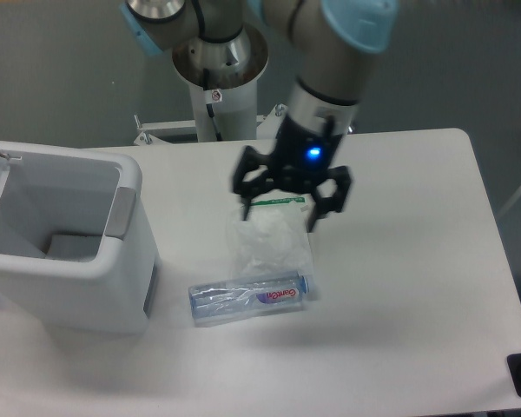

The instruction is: Open the trash can

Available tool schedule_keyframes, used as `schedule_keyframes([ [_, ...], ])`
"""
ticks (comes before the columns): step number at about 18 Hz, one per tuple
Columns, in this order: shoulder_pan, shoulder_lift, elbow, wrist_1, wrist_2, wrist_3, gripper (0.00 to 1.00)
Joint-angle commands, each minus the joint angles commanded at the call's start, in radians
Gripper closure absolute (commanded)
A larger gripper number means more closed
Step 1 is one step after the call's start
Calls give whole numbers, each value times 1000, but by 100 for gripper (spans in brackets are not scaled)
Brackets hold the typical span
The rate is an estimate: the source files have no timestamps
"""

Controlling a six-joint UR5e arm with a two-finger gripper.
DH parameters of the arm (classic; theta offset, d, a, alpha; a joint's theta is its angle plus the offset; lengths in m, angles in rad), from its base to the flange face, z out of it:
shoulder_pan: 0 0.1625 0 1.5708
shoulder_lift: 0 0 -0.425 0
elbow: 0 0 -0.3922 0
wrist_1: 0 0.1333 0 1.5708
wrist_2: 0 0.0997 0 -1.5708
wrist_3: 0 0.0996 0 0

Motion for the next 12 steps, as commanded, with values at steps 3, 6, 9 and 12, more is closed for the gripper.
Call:
schedule_keyframes([
  [3,49,-54,17,17,101,72,0],
  [6,52,-103,58,40,175,173,0],
  [9,54,-150,81,69,246,370,0],
  [12,69,-182,71,130,255,431,0],
])
